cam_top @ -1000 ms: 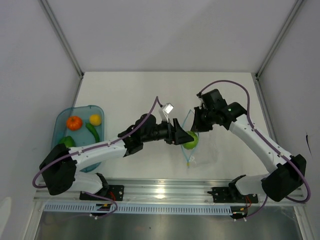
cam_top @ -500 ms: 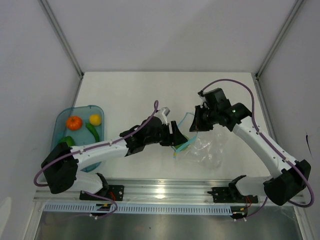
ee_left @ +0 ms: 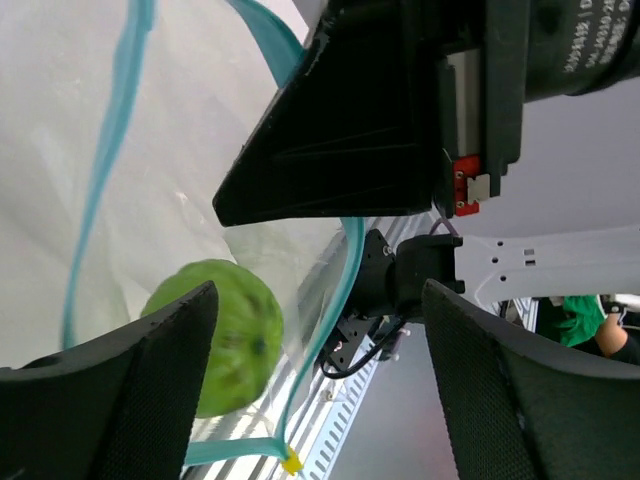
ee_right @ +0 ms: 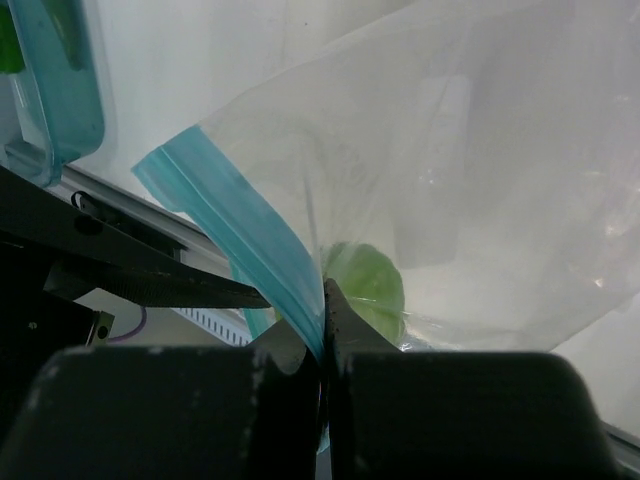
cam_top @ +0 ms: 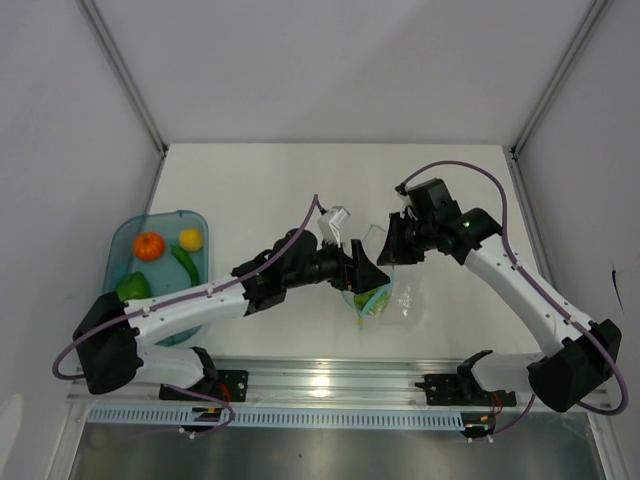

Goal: Place the food in the zip-top bag and seal the zipper
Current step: Place the fake fruit in the zipper food storage bag.

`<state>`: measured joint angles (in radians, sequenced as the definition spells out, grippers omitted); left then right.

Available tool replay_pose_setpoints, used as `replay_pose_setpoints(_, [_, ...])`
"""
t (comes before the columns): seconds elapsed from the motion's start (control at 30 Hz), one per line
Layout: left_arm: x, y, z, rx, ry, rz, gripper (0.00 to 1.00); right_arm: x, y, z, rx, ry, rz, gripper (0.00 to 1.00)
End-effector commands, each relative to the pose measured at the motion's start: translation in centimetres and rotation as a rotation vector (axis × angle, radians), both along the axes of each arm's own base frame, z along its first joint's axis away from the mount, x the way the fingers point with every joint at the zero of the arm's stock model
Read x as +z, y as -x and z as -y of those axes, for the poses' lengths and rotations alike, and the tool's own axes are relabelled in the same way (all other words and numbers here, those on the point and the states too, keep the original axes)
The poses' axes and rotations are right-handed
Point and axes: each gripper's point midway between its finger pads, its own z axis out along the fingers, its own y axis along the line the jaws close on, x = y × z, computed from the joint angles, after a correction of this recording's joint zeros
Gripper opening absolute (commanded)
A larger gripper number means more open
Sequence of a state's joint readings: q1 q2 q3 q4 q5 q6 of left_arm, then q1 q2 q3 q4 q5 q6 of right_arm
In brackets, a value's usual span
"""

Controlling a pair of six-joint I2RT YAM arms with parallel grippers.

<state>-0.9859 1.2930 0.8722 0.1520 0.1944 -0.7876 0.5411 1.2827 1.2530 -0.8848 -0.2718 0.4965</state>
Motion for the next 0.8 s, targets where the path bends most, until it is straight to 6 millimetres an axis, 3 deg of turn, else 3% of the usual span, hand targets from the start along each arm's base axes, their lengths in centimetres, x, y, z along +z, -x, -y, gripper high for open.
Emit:
replay_pose_setpoints(0.0, [1.2,1.0,-0.4,-0.053,0.016,0.071,0.87,1.3,-0.3,-0.2,0.006,-0.046,0.041,0.00])
replay_pose_setpoints(0.13, [1.3,0.3,-3.6,0.065,-0.008,0.140,0.88,1.8,-0.2,-0.1,0.012,-0.083,0.036,0.00])
replay_pose_setpoints(0.17, [3.1,-0.3,-5.1,0.134,0.017,0.199,0.88,2.1,0.1,-0.3,0.025,-0.110,0.027,0.00])
replay_pose_setpoints(0.27, [3.5,-1.0,-8.3,0.253,-0.007,0.253,0.89,4.7,0.7,-0.9,0.077,-0.307,0.012,0.00])
replay_pose_setpoints(0.3, [4.9,-1.7,-10.2,0.335,0.000,0.297,0.90,5.4,0.1,-0.3,0.057,-0.326,0.036,0.00])
replay_pose_setpoints(0.33, [4.3,-1.9,-11.6,0.378,-0.057,0.293,0.92,5.6,-0.2,0.2,0.040,-0.317,0.060,0.00])
replay_pose_setpoints(0.4, [4.7,-3.4,-14.9,0.530,-0.117,0.314,0.95,4.6,-0.7,1.1,0.021,-0.262,0.061,0.00])
replay_pose_setpoints(0.5, [3.4,-4.9,-18.8,0.659,-0.251,0.259,0.97,2.1,-1.4,1.9,0.003,-0.168,0.008,0.00])
replay_pose_setpoints(0.63, [1.5,-7.7,-24.9,0.855,-0.412,0.175,0.98,1.7,-2.2,2.1,-0.004,-0.142,0.042,0.00])
replay_pose_setpoints(0.77, [0.2,-10.1,-28.8,0.981,-0.491,0.120,0.98,1.1,-2.5,2.3,0.008,-0.111,0.039,0.00])
